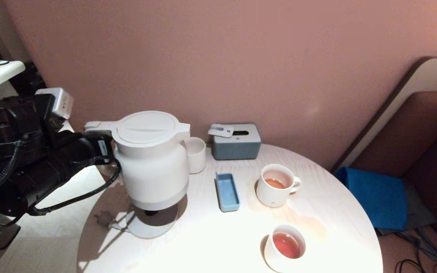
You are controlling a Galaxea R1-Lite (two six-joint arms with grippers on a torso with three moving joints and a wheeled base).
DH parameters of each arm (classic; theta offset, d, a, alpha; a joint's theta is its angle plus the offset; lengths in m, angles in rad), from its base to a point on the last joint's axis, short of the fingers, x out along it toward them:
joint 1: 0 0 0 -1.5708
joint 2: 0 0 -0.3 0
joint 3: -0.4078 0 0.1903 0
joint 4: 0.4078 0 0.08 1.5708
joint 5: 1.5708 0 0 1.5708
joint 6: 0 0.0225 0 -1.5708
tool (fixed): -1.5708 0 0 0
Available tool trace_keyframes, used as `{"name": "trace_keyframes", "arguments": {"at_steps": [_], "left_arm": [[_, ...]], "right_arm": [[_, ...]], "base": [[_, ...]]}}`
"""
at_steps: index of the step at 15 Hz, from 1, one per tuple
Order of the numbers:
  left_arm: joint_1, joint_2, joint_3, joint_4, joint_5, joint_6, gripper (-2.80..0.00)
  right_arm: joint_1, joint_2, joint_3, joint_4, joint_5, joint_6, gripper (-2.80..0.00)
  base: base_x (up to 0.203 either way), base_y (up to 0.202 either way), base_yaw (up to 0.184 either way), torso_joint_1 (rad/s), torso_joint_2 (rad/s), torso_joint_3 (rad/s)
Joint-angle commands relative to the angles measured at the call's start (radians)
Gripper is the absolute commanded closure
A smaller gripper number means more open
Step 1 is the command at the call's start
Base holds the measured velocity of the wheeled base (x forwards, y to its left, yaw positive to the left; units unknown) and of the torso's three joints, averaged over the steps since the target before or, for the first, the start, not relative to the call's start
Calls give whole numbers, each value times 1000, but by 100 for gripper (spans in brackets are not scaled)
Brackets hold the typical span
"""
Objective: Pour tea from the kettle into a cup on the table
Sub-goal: Put down the kettle on the table
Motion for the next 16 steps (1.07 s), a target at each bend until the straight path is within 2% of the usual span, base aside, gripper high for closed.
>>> {"name": "trace_keyframes", "arguments": {"at_steps": [1,4,8,11,16], "left_arm": [[38,15,69,-83,3,-9,0],[57,79,124,-251,39,-57,0],[64,148,247,-437,62,-63,0],[65,167,299,-449,64,-80,0],[67,234,309,-477,67,-110,0]], "right_arm": [[0,1,0,0,0,-1,0],[0,1,0,0,0,-1,0],[0,1,0,0,0,-1,0],[0,1,0,0,0,-1,0],[0,1,0,0,0,-1,0]], "base": [[0,0,0,0,0,0],[0,0,0,0,0,0],[0,0,0,0,0,0],[0,0,0,0,0,0],[0,0,0,0,0,0]]}}
